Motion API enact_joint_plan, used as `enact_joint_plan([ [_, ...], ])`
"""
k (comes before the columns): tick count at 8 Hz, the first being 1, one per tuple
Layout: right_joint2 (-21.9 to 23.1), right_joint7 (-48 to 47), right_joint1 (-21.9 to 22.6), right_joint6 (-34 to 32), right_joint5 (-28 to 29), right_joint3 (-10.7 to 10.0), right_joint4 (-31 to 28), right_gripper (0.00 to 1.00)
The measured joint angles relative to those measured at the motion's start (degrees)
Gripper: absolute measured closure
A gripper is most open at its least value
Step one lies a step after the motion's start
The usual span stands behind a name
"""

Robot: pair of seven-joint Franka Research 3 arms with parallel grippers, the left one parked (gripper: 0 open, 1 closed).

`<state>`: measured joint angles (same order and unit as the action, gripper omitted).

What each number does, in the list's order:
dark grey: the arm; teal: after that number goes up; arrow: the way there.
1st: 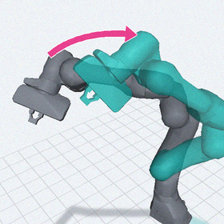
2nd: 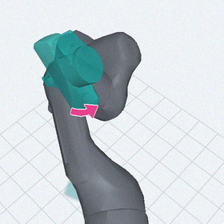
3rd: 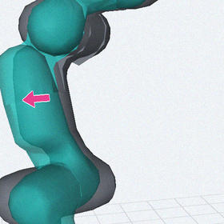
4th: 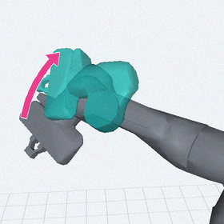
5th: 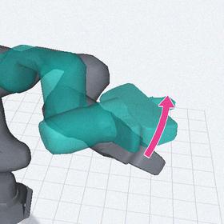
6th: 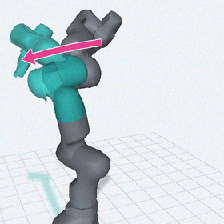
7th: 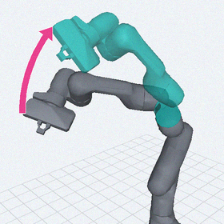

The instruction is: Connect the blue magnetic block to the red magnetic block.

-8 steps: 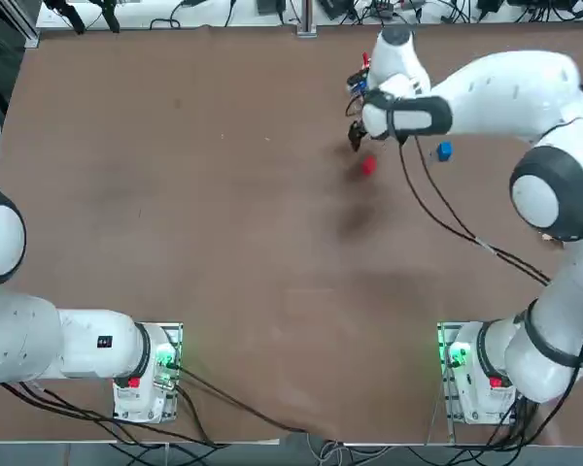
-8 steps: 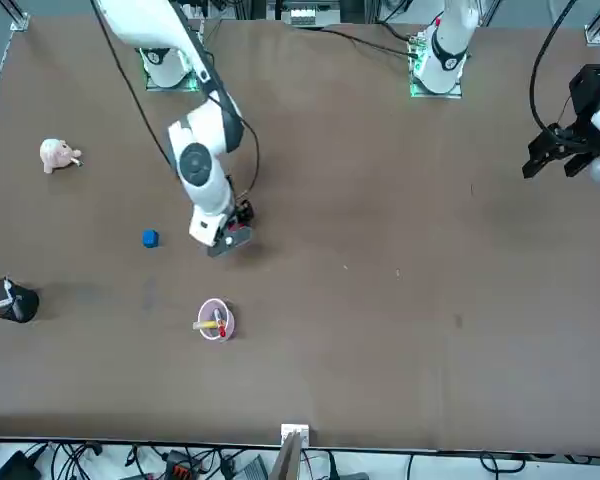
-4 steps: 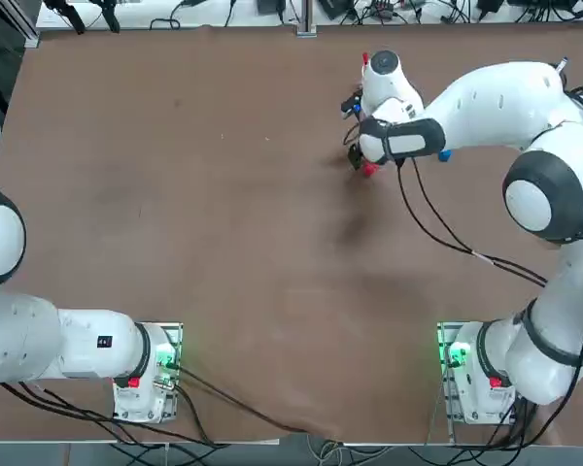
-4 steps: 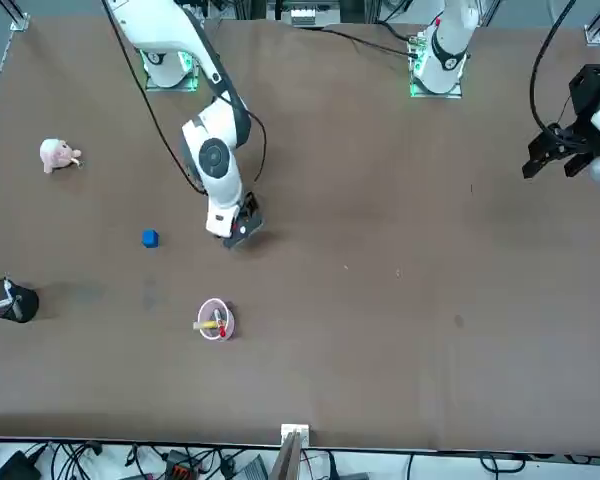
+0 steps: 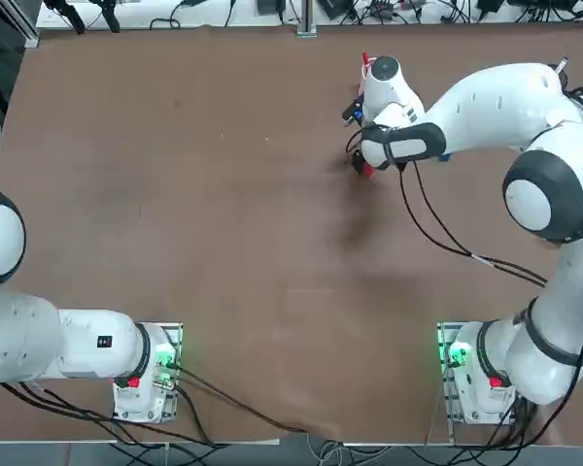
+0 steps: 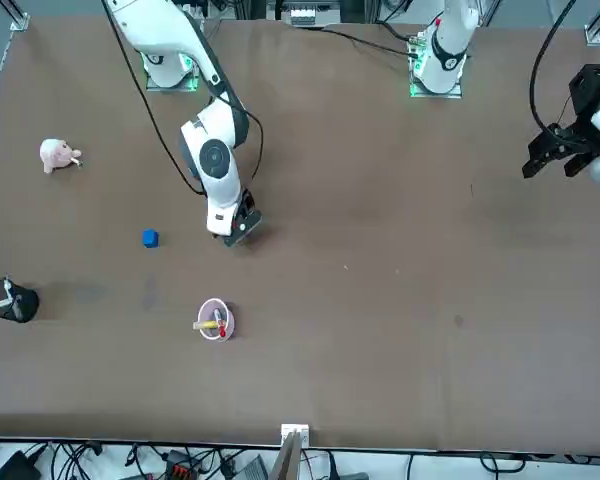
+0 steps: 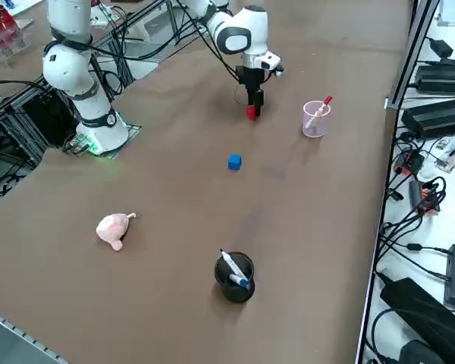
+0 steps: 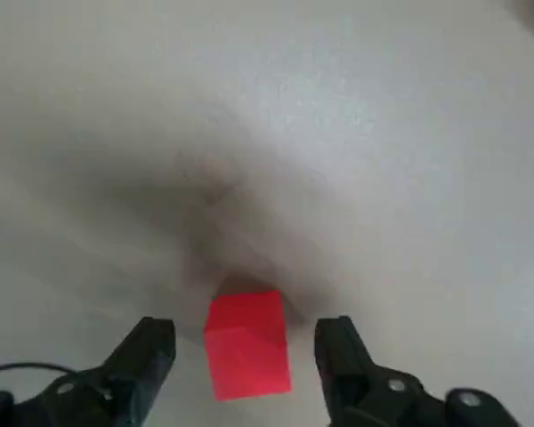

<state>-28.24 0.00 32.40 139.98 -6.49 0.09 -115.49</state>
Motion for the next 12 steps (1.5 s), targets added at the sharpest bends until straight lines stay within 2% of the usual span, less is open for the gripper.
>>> enact_joint_plan([
  [4, -0.4, 0.0, 0.0, 0.0, -0.1, -0.2, -0.1, 0.16],
  [6, -0.3, 0.0, 0.0, -0.1, -0.1, -0.2, -0.1, 0.53],
  [9, -0.1, -3.4, -0.2, -1.7, 0.0, -0.8, 0.4, 0.52],
  [11, 1.9, -6.3, -2.5, -8.9, -0.1, -1.6, 3.5, 0.52],
  [12, 3.2, -3.9, -4.8, -13.0, -0.3, -1.7, 5.4, 0.52],
])
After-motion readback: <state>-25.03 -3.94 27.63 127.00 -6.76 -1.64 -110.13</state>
